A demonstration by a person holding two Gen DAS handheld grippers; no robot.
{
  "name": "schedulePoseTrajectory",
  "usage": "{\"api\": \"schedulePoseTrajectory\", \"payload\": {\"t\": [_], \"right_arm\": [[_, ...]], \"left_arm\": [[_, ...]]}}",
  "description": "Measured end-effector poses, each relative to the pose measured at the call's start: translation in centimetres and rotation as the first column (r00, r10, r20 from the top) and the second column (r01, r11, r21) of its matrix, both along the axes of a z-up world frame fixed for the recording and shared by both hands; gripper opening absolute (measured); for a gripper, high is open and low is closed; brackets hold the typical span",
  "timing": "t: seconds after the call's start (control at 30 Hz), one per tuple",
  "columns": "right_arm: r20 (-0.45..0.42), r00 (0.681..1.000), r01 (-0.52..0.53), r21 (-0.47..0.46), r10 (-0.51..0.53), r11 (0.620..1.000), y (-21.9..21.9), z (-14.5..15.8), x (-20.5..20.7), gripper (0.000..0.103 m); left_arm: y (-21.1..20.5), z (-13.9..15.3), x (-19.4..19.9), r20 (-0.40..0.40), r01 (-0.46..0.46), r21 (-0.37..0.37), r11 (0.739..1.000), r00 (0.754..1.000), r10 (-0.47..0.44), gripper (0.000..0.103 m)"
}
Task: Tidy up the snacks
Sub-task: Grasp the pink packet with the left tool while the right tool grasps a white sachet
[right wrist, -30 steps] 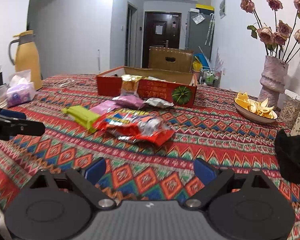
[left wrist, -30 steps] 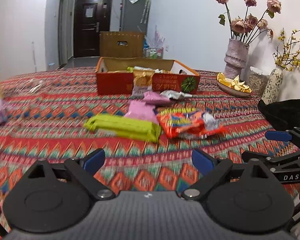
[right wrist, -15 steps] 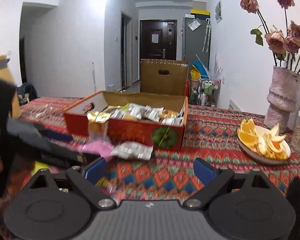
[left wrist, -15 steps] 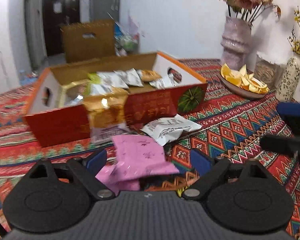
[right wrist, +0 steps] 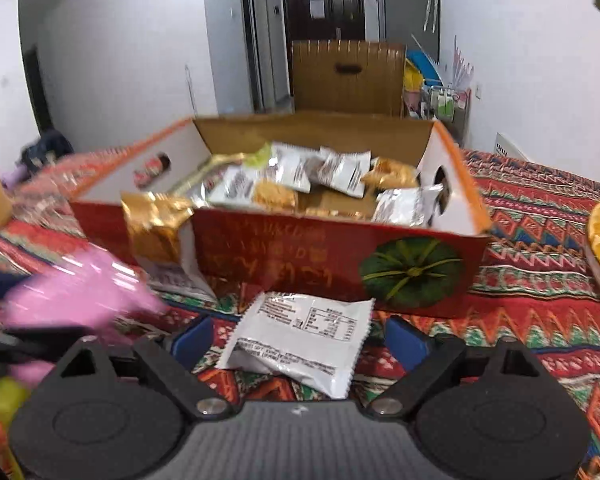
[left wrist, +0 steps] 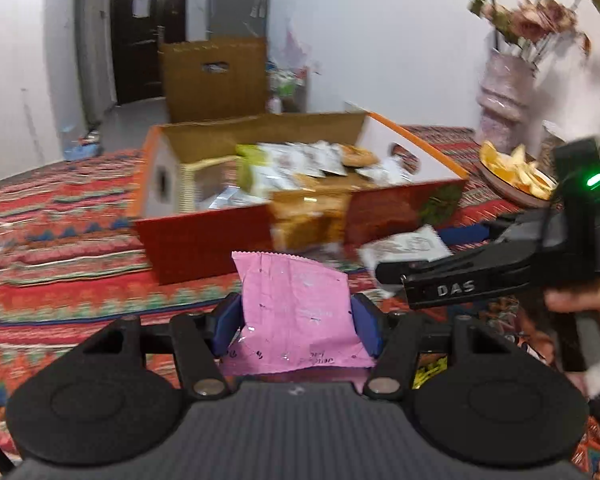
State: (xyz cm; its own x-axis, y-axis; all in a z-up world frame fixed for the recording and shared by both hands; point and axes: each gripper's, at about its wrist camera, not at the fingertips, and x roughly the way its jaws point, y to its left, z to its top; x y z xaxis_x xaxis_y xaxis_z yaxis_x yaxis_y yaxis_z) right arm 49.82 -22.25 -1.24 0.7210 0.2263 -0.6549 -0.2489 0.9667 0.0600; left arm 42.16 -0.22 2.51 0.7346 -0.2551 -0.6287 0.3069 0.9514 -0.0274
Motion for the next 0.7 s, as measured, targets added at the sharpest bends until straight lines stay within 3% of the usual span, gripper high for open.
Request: {"api": "schedulePoseTrajectory", "payload": {"t": [0.03,0.13,0.2,0.37,0.7], "right_arm": [[-0.014,1.000,-0.002,-0.022,0.002,1.000,0.5,-0.5,0.4,0.077],[0.009,1.000,-0.012,-0.044,0.012,0.999,1.1,-0.7,0.0,0.071],[0.010,1.000,-0.016,-0.042,0.017,0.999,0.7,-0.4,-0.6,0.051],[0.044,0.999,-0.008,-0.093,0.012,0.996,-0.7,0.6,-4.8,0.048],[0.144,0.987,0.064,0.021,-0.067,0.998,-7.1,3.9,-21.4,0.048]], "left_arm": [[0.7,0.2,-0.3,0.003,-0.019,-0.005,1.000,1.000,0.019,0.060],[2.4,0.9,-1.5,0.010,-0.076,-0.025,0.997,0.997,0.076,0.060],[2.9,1.4,-2.5,0.020,-0.098,-0.036,0.995,0.995,0.099,0.060],[3.0,2.9,-6.6,0.049,-0.095,-0.103,0.990,0.994,0.100,0.060],[-0.8,2.6,-17.8,0.041,-0.054,-0.166,0.985,0.997,0.062,0.061]]}}
